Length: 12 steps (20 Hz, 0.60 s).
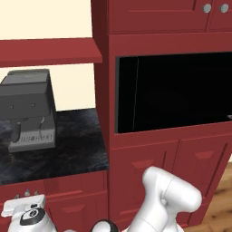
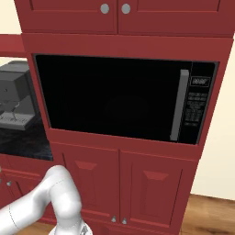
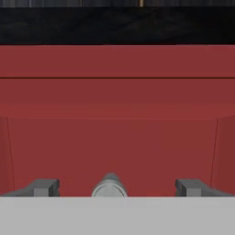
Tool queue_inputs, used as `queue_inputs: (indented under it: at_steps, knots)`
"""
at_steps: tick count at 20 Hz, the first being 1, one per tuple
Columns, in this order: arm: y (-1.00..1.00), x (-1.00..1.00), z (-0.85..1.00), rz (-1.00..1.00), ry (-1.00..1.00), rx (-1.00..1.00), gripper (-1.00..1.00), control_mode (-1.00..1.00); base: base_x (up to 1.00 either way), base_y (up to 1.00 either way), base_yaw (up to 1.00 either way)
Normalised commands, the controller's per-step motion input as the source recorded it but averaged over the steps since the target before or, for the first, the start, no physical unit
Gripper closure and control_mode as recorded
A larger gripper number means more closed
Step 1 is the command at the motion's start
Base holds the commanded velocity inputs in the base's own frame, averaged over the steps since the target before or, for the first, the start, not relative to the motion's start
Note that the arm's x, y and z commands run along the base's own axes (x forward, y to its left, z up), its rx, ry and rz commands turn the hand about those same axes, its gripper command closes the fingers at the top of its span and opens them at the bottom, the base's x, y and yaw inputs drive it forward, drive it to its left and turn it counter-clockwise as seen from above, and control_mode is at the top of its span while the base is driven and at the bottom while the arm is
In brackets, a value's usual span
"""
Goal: Take the pizza cutter from the drawer on the left and place it on the dining counter for cutting.
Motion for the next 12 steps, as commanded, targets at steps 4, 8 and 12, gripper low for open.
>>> queue_inputs:
  at_steps: [4,8,12]
  knots:
    - [0.00,0.00,-0.61,0.00,-0.09,0.00,-1.00,-1.00,0.00,0.00,0.00]
    - [0.00,0.02,-0.57,0.00,-0.09,0.00,-1.00,-1.00,0.00,0.00,0.00]
    - [0.01,0.01,-0.53,0.00,-0.05,0.00,-1.00,-1.00,0.00,0.00,0.00]
